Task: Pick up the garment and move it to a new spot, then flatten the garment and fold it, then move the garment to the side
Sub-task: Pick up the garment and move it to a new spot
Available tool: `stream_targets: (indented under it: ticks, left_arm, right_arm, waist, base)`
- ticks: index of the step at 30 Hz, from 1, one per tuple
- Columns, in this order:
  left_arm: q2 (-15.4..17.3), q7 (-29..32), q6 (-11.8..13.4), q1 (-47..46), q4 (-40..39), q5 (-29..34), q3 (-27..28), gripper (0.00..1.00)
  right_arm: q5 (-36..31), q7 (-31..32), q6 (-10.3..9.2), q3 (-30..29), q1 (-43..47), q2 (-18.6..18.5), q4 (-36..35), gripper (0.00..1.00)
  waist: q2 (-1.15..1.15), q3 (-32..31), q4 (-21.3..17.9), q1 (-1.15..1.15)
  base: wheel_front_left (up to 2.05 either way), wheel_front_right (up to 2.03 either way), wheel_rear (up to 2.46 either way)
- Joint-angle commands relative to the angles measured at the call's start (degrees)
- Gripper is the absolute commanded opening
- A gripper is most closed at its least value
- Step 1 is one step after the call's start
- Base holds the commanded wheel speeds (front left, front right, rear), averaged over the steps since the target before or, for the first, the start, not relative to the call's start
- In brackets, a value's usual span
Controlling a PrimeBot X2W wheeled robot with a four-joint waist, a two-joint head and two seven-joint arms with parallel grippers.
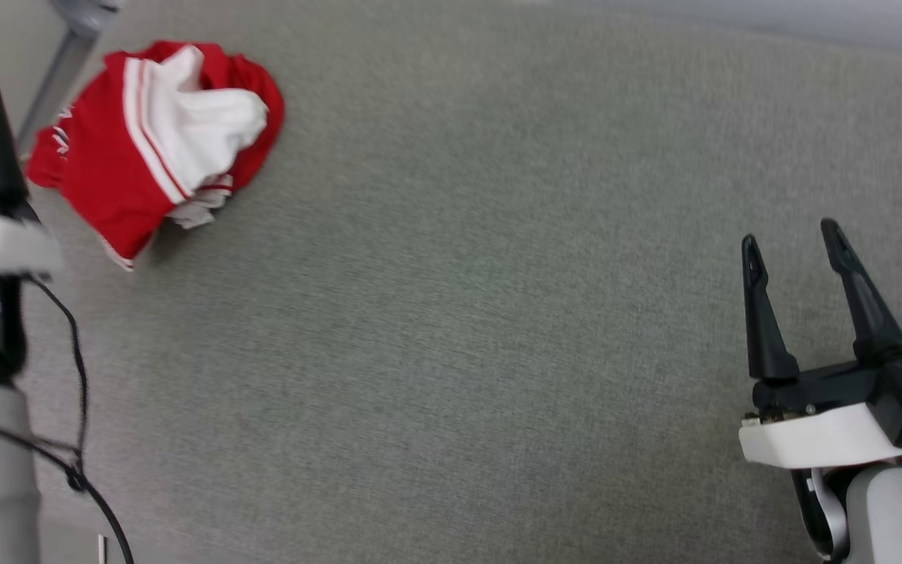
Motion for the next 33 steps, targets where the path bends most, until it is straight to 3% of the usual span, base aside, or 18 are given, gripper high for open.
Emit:
stream_targets:
  ticks: [1, 6, 10, 16, 24, 33]
  left_arm:
    - [1.0, 1.2, 0.0, -2.5, 1.0, -1.4, -0.9, 1.0]
    - [7.3, 8.3, -0.1, -10.2, 6.5, -8.9, -6.6, 1.0]
    - [12.1, 18.1, -0.1, -14.8, 12.4, -14.7, -10.9, 1.0]
    - [16.3, 34.1, -0.1, -17.9, 17.3, -27.0, -16.1, 1.0]
    - [18.7, 48.3, -0.1, -17.2, 21.0, -38.9, -20.6, 1.0]
    - [18.1, 52.6, -0.1, -14.5, 24.4, -42.7, -28.8, 1.0]
  right_arm:
    - [-0.7, -0.1, -0.06, 0.0, -1.1, 0.1, -0.6, 1.0]
    - [-2.6, -0.1, -0.06, -0.7, -2.6, 0.1, -2.6, 1.0]
    - [-3.6, -0.1, -0.05, -1.3, -3.4, 0.1, -4.2, 1.0]
    - [-4.2, -0.1, -0.05, -2.1, -3.9, -0.2, -5.6, 1.0]
    - [-4.5, -0.1, -0.06, -2.6, -4.5, -0.9, -7.3, 1.0]
    - [-4.3, -0.1, -0.06, -2.3, -4.8, -1.0, -7.2, 1.0]
  waist:
    - [0.0, 4.6, -2.5, -0.01]
    - [0.0, 8.5, -3.5, -0.01]
    - [0.0, 11.0, -4.2, -0.01]
    - [0.0, 13.2, -5.2, -0.01]
    - [0.0, 16.0, -6.1, -0.01]
    - [0.0, 16.6, -6.6, -0.01]
  base:
    - [0.0, 0.0, 0.0]
    - [0.0, 0.0, 0.0]
    - [0.0, 0.0, 0.0]
    - [0.0, 0.0, 0.0]
    - [0.0, 0.0, 0.0]
    - [0.0, 0.0, 0.0]
